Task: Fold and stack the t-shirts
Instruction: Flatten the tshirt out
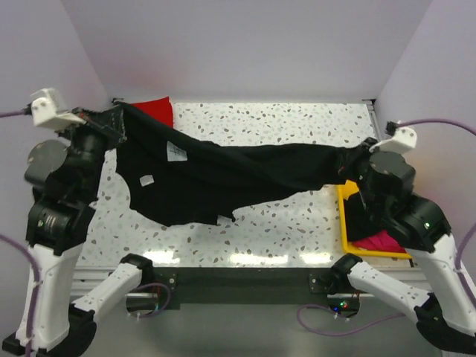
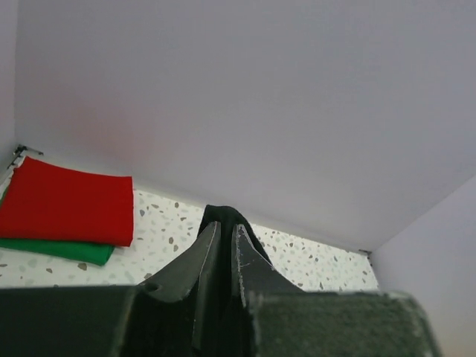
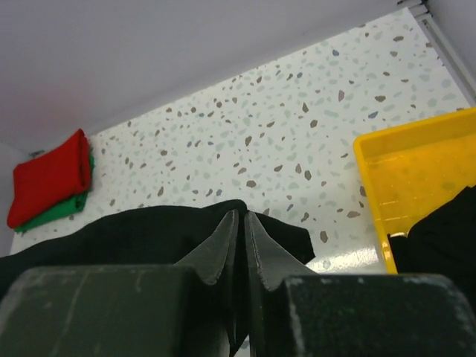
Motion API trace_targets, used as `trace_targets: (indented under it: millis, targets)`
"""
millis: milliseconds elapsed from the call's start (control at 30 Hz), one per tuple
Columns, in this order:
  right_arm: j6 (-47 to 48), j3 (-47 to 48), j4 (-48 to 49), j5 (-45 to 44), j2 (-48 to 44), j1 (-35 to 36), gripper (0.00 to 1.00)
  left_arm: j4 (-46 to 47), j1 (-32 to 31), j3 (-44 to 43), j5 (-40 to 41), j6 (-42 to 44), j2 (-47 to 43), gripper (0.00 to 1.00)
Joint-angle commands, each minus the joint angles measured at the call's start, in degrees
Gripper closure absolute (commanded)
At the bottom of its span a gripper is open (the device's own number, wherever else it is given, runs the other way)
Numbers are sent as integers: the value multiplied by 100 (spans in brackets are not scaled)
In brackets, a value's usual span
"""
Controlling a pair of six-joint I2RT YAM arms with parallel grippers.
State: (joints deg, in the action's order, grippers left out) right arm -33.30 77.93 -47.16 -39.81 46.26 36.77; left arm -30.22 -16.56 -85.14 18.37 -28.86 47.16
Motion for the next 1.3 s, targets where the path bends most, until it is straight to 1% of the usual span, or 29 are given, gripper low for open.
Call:
trace_targets:
  millis: [0, 33, 67, 100, 133, 167, 200, 233, 267, 300, 333, 367, 400, 433, 500, 533, 567, 600, 633, 667, 700, 733, 800, 833, 933, 1033, 1133, 1167, 1267]
  targets:
    - [7, -348, 434, 167, 873, -39, 90, 419, 47, 340, -518, 48, 1048, 100]
    - [34, -297, 514, 184, 1102, -74, 86, 638, 82, 393, -684, 21, 1555, 100]
    - [69, -235, 645, 263, 1679, -152, 81, 744, 109, 385, -781, -5, 1847, 100]
    - [139, -147, 690, 411, 1980, -423, 77, 832, 178, 341, -922, -75, 2137, 100]
    - [166, -51, 734, 944, 2270, -643, 65, 964, 336, 210, -1236, -137, 2740, 100]
    - [166, 194, 778, 1254, 2630, -871, 57, 1026, 433, 122, -1448, -172, 3051, 100]
    - [183, 335, 769, 1509, 3217, -1283, 48, 1053, 538, 16, -1642, -268, 3341, 98]
    - [210, 485, 735, 1790, 3518, -1435, 41, 1018, 748, -159, -1974, -347, 3831, 91]
    - [218, 773, 586, 2002, 3739, -1541, 31, 1035, 863, -187, -2134, -409, 4010, 81]
    - [253, 889, 524, 2012, 3993, -1594, 26, 1088, 943, -161, -2284, -523, 4125, 60]
    - [262, 873, 515, 2056, 4013, -1594, 23, 1201, 1074, 14, -2459, -585, 4161, 53]
    - [280, 742, 732, 2204, 3970, -1594, 20, 1289, 1119, 163, -2505, -629, 4109, 47]
    - [289, 524, 899, 2302, 3865, -1586, 19, 1412, 1137, 382, -2514, -673, 3987, 36]
    - [271, 17, 1040, 2363, 3638, -1577, 19, 1640, 1137, 854, -2418, -699, 3655, 33]
    - [228, -539, 1383, 2522, 3382, -1498, 18, 1703, 1137, 1366, -2234, -935, 3258, 28]
    - [193, -821, 1489, 2522, 3155, -1428, 18, 1895, 1137, 1969, -2128, -998, 2821, 27]
    - [184, -1389, 1716, 2522, 3048, -1210, 18, 1932, 1137, 2254, -2023, -1068, 2599, 27]
    - [105, -1664, 1806, 2392, 2951, -1069, 19, 1888, 1137, 2518, -1882, -1252, 2171, 26]
    - [52, -1911, 1902, 2303, 2854, -893, 19, 1923, 1137, 3086, -1672, -1306, 1931, 25]
    - [-1, -2374, 2103, 2216, 2732, -700, 19, 1975, 1128, 3396, -1609, -1358, 1694, 25]
    - [-79, -2570, 2201, 2128, 2678, -315, 20, 1932, 1128, 3678, -1495, -1550, 1248, 25]
    - [-132, -2886, 2280, 2014, 2669, -155, 21, 1836, 1128, 4220, -1259, -1648, 1026, 25]
    - [-238, -3143, 2631, 1977, 2695, 127, 22, 1809, 1128, 4733, -1091, -1858, 586, 25]
    - [-247, -3318, 2754, 2003, 2739, 180, 23, 1748, 1128, 5179, -933, -1929, 210, 25]
    - [-195, -3398, 3010, 1986, 2967, 374, 27, 1660, 1128, 5857, -660, -2167, -303, 26]
    - [-168, -3337, 3203, 1925, 3204, 550, 34, 1467, 1128, 6158, -352, -2395, -435, 26]
    - [-142, -3215, 3256, 1916, 3433, 664, 39, 1239, 1128, 6212, -11, -2589, -392, 26]
    - [-142, -3188, 3265, 1916, 3503, 682, 44, 1185, 1128, 6212, 87, -2633, -357, 26]
    - [-177, -3135, 3274, 1942, 3706, 717, 50, 983, 1128, 6194, 351, -2765, -207, 26]
